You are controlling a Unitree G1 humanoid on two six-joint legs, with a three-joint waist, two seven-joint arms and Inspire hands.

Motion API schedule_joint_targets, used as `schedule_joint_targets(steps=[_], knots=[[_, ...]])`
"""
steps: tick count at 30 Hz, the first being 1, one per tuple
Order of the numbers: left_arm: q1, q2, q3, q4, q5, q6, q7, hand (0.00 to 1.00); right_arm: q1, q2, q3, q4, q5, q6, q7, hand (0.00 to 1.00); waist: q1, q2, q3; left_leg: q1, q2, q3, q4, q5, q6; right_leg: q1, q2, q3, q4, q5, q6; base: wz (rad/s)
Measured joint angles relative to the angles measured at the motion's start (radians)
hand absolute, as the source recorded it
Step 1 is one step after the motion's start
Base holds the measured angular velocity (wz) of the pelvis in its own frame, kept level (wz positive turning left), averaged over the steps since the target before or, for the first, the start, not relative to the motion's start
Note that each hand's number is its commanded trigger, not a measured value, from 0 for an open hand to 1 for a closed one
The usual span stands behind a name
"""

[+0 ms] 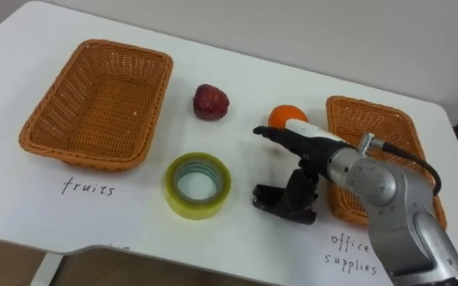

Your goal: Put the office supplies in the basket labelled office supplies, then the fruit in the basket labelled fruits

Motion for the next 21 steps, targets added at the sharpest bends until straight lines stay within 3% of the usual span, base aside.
schedule_joint_targets(steps=[4, 6, 10, 21], knots=[[-0.003, 0.0, 0.0, -0.001, -0.009, 0.0, -0.009, 0.0, 0.0, 0.001, 0.0, 0.025, -0.002, 0.003, 0.004, 0.0, -0.002, 0.001, 0.0016, -0.012, -0.001, -0.008, -0.001, 0.0, 0.0, -0.007, 0.0, -0.002, 0.0, 0.0, -0.001, 0.02], [-0.003, 0.0, -0.001, -0.009, -0.009, 0.009, -0.017, 0.0, 0.0, 0.008, 0.0, 0.029, -0.002, 0.022, 0.02, 0.0, -0.003, 0.001, 0.0017, -0.015, -0.001, -0.012, 0.002, 0.0, 0.0, -0.008, 0.0, -0.011, 0.0, 0.0, -0.001, 0.09], [-0.007, 0.0, 0.0, -0.026, -0.009, 0.019, -0.029, 0.0, -0.001, 0.036, 0.0, 0.048, -0.002, 0.044, 0.06, 0.0, 0.007, -0.007, -0.0037, -0.013, -0.001, -0.012, 0.005, 0.001, -0.001, -0.012, -0.001, -0.011, 0.0, 0.0, -0.001, 0.01], [0.005, 0.006, 0.001, -0.048, -0.03, 0.023, -0.024, 0.0, -0.006, 0.07, 0.0, 0.094, -0.003, 0.068, 0.092, 0.0, 0.016, -0.014, 0.0006, -0.007, -0.003, -0.021, 0.009, 0.001, 0.0, -0.003, -0.003, -0.013, -0.001, 0.0, 0.0, -0.01]])
